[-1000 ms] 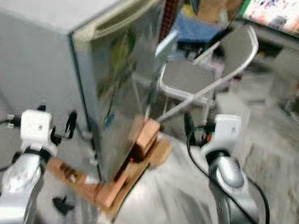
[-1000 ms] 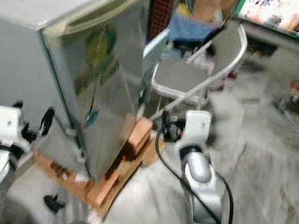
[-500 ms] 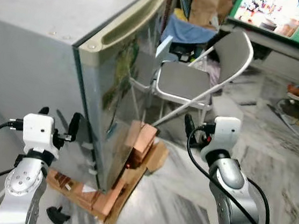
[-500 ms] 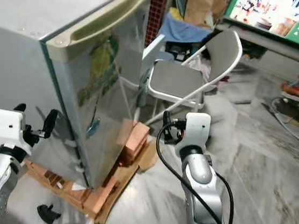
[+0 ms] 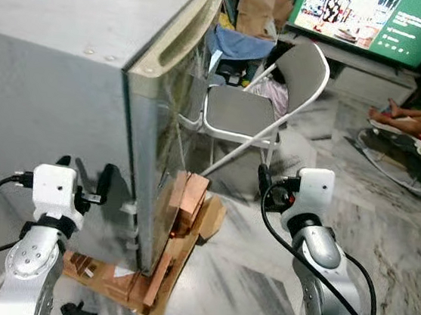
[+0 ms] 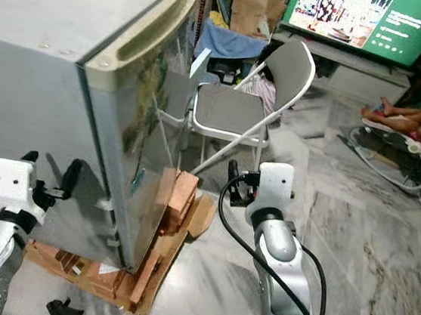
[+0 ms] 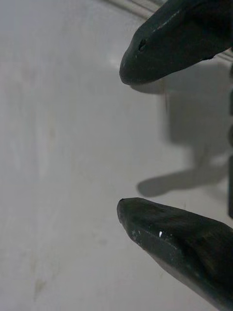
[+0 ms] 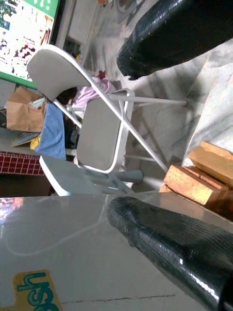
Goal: Restocking fridge
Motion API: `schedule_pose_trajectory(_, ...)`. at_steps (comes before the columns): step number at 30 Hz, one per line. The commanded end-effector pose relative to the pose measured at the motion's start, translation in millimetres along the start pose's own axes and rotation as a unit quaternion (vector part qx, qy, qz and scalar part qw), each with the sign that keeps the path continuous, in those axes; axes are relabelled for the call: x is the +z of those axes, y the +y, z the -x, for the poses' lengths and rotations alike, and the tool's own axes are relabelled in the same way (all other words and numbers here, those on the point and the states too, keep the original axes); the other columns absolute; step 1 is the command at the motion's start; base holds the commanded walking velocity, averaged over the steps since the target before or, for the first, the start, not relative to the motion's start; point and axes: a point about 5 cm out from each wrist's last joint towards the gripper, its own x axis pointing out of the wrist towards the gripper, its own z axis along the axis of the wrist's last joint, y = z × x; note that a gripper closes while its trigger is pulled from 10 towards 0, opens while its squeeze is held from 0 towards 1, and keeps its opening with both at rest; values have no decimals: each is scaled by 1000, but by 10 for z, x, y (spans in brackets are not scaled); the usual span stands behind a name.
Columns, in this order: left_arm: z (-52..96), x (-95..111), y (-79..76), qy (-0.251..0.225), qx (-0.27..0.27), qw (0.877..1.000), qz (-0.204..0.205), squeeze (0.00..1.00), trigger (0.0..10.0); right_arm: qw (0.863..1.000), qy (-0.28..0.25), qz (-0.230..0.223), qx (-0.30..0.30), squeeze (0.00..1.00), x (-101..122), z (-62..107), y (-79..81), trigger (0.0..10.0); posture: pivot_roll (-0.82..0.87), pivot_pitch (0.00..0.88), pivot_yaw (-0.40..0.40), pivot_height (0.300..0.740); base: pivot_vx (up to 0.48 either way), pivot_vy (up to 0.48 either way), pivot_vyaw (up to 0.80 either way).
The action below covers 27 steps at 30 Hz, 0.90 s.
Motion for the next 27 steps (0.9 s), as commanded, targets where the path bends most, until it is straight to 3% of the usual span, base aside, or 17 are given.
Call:
schedule_pose_trajectory(1,-4,40,-74,-8,-13,1000,5,0,10000,1000,4,8,-14,0,-14,-2,-93,10000,106,0,-59,740,0,0,0)
schedule_pose_trajectory(5,-16,60,-100,-10,-37,999,12,0,10000,1000,8,9,-15,0,-19,-7,-95,10000,106,0,-62,740,0,0,-114)
schedule_pose_trajectory(15,-64,102,-90,-16,-58,998,9,0,10000,1000,12,10,-17,0,-29,-24,-104,10000,104,0,-61,740,0,0,-800)
schedule_pose_trajectory(27,39,153,-171,-20,-115,993,25,0,10000,999,35,15,-4,0,-86,-35,-96,10000,117,0,-69,740,0,0,-800)
